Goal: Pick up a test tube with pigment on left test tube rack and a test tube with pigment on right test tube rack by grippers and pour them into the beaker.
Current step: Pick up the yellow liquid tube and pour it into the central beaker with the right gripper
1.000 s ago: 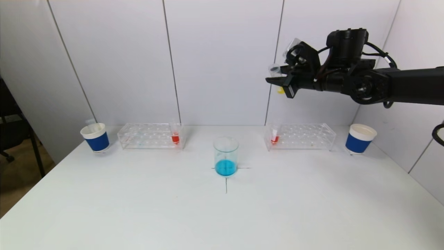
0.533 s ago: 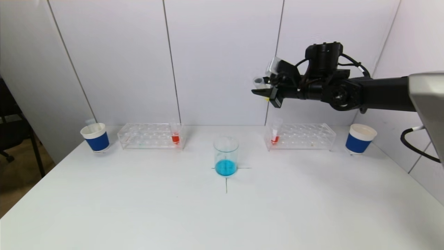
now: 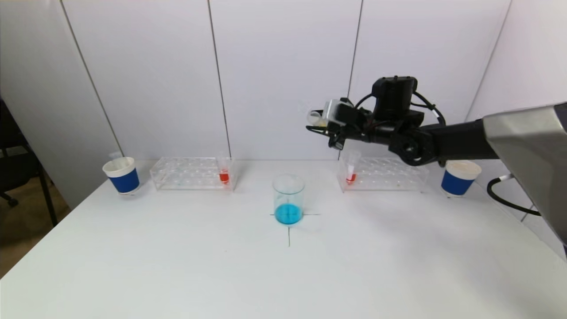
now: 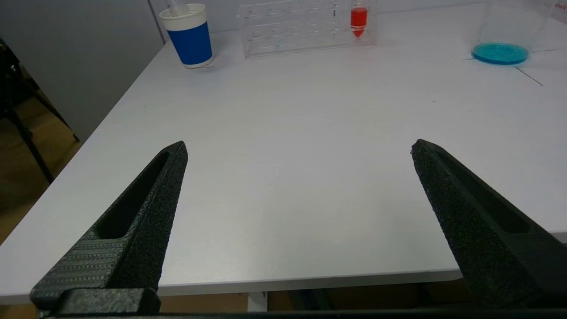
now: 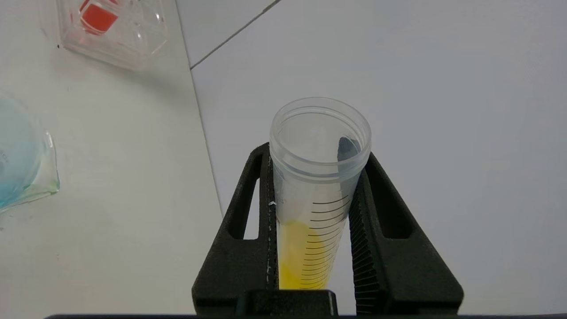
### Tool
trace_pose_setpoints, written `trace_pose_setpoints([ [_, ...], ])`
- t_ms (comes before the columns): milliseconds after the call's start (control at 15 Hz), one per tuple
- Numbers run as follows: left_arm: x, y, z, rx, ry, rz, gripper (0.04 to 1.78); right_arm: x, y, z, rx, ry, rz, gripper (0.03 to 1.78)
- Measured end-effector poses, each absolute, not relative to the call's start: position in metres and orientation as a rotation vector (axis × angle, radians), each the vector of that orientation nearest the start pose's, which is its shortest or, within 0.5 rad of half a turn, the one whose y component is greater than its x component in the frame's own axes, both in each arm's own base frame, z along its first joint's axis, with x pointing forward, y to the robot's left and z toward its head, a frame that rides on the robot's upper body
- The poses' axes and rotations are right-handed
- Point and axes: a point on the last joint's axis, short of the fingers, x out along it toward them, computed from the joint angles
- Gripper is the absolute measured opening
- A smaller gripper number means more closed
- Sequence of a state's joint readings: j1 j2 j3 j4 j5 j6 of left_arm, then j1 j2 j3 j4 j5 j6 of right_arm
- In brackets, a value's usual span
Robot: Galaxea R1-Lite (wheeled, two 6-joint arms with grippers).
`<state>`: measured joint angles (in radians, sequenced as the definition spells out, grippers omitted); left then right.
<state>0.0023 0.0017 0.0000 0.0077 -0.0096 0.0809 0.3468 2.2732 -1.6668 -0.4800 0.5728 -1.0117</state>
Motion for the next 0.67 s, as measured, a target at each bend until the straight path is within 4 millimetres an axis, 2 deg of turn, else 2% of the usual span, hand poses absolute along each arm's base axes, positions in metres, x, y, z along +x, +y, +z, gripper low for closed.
trace_pose_setpoints([
  [333,-0.023,0.0,0.075,0.081,0.009,-0.008,1.76,0.442,0.187,0.145,-1.012,-0.445,0.922,0.52],
  [667,-0.023,0.0,0.075,0.081,0.009,-0.01,1.76,0.442,0.192,0.124,-1.074,-0.512,0.927,0.52],
])
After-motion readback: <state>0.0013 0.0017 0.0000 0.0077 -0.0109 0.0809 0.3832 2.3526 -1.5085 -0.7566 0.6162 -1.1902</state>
